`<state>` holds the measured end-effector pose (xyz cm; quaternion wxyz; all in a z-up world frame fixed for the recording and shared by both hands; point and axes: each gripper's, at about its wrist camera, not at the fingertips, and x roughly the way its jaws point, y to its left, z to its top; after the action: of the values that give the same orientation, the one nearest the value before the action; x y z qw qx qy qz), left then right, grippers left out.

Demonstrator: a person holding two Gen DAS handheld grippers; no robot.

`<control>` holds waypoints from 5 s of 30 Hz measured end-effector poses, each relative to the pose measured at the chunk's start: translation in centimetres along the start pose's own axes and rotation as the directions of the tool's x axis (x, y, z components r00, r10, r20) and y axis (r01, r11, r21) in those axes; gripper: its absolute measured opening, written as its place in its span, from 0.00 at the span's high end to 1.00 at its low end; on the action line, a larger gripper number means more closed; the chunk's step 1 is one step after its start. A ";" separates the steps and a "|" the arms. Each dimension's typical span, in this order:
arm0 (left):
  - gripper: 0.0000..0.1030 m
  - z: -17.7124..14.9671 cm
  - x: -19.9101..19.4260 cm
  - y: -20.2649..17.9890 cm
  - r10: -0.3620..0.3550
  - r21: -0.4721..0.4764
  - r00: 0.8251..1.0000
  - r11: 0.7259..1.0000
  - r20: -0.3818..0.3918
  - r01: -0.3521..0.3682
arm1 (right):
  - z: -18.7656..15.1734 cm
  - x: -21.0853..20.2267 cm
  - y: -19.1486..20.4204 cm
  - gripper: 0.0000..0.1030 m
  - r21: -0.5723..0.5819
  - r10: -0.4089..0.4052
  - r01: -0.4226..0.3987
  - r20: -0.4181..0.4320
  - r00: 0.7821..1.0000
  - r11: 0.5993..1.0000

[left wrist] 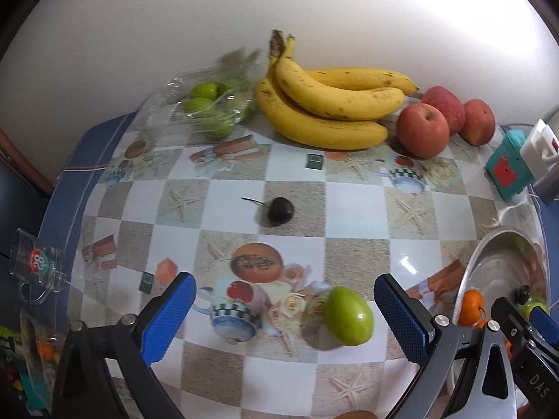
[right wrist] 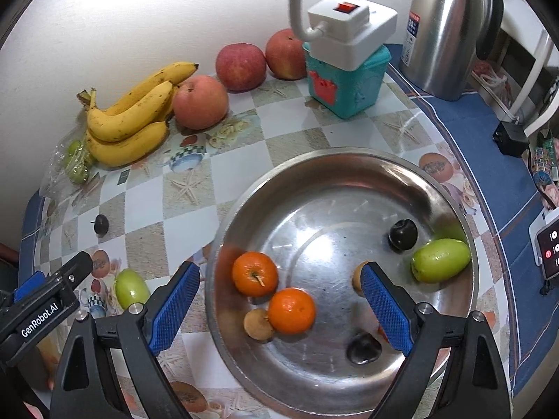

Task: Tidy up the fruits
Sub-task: 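Withdraw both grippers from the basin toward the green mango and plum, then close the right gripper on the green mango on the table, then move the left gripper to the dark plum and grasp it while the right gripper holds the mango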

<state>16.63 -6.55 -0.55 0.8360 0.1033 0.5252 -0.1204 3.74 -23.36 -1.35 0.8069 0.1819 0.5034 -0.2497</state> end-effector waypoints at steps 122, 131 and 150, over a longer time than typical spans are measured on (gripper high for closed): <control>0.18 5.2 7.1 3.9 -0.104 -0.111 0.989 0.990 -0.106 0.092 | 0.8 4.0 6.0 0.60 -0.010 0.375 -0.375 -0.038 0.926 0.927; 0.33 5.7 9.3 2.8 -0.114 -0.107 0.985 0.989 -0.133 0.100 | 0.8 4.3 5.8 0.60 -0.003 0.372 -0.372 -0.039 0.927 0.928; 0.64 6.2 10.8 2.6 -0.155 -0.132 0.976 0.982 -0.150 0.135 | 0.8 4.8 5.7 0.60 0.003 0.370 -0.371 -0.051 0.927 0.929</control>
<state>27.28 -6.91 -7.53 0.7849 0.0229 0.6031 -0.1404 9.42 -20.27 -5.13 0.8270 0.2774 0.4813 -0.0865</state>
